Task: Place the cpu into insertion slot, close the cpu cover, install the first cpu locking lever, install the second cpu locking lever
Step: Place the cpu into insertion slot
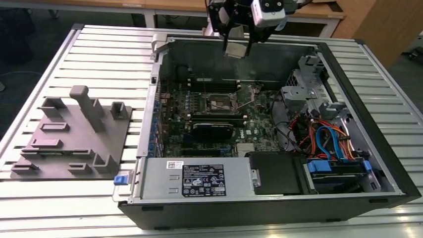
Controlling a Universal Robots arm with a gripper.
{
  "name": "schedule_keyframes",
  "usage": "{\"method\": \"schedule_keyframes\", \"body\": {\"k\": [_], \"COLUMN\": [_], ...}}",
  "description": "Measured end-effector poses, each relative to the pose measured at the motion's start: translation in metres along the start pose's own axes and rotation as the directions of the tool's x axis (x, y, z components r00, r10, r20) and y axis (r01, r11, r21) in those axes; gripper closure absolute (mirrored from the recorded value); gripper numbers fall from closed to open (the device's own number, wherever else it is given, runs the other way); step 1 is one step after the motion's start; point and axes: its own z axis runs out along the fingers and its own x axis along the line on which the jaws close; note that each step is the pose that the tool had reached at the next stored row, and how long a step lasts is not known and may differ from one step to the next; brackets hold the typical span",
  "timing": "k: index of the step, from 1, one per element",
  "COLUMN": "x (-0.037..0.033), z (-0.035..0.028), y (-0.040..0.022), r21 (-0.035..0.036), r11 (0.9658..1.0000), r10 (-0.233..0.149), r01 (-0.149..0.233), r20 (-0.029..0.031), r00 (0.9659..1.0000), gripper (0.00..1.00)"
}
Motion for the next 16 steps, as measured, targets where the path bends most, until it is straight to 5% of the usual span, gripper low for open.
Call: {"method": "schedule_keyframes", "body": {"k": [12,16], "x": [0.0,0.0], "z": [0.0,0.0001], "y": [0.0,0.0], "r21": [-0.0001,-0.0006], "r11": [1.0,0.9994], "r10": [0.007,0.035], "r01": [-0.007,-0.035], "r20": [0.0006,0.0031], "r00": [1.0,0.9994], "gripper": [0.46,0.46]}}
